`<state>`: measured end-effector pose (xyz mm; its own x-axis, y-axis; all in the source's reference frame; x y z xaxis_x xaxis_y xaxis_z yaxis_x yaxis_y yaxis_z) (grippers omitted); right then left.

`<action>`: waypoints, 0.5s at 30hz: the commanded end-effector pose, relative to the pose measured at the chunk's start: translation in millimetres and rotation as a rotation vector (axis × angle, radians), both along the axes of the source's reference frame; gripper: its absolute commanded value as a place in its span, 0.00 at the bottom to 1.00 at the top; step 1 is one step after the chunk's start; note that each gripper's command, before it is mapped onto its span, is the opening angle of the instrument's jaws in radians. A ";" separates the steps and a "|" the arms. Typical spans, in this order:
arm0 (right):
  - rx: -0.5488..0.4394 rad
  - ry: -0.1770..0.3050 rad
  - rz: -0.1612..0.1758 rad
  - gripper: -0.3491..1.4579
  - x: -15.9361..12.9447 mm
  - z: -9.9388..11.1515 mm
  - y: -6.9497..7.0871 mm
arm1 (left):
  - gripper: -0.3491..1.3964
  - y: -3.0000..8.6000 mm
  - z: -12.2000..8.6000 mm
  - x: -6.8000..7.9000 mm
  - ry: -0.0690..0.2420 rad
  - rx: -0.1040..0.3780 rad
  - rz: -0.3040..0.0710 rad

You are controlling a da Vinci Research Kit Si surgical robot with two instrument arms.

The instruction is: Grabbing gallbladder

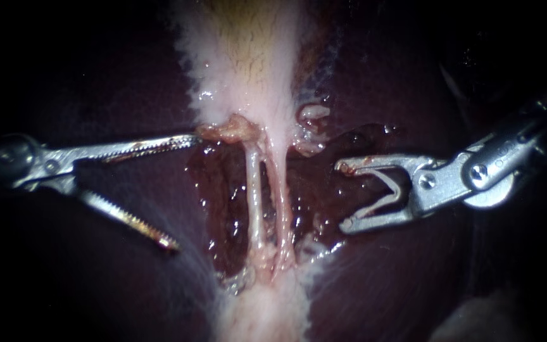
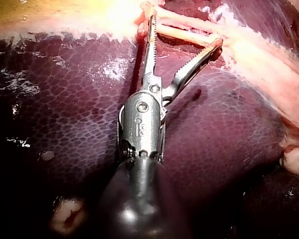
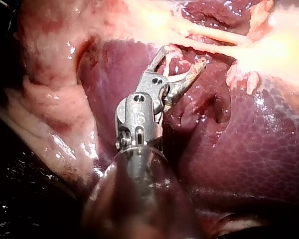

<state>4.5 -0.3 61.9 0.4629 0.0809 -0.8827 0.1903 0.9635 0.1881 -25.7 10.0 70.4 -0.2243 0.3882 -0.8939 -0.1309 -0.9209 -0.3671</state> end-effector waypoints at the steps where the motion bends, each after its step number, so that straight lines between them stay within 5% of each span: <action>1: 0.000 0.000 0.000 0.47 0.0 0.0 0.0 | 0.91 0.1 0.0 0.1 -0.001 0.005 0.000; 5: 0.000 0.000 0.000 0.47 0.0 0.0 0.0 | 0.88 0.7 -0.3 0.5 -0.006 0.056 -0.008; 9: 0.000 0.000 0.000 0.47 0.0 0.0 0.0 | 0.88 2.2 -0.7 0.9 0.038 0.066 -0.016; 12: 0.000 0.000 0.000 0.47 -0.1 0.0 0.0 | 0.86 3.5 -0.8 1.0 0.109 0.093 0.011; 15: 0.000 0.000 0.000 0.47 0.0 0.0 0.0 | 0.83 4.5 -0.4 0.3 0.239 0.117 0.033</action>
<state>4.5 -0.4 61.9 0.4628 0.0807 -0.8828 0.1904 0.9636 0.1879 -25.7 14.9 70.2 -0.4619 0.4746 -0.7493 -0.1987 -0.8787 -0.4341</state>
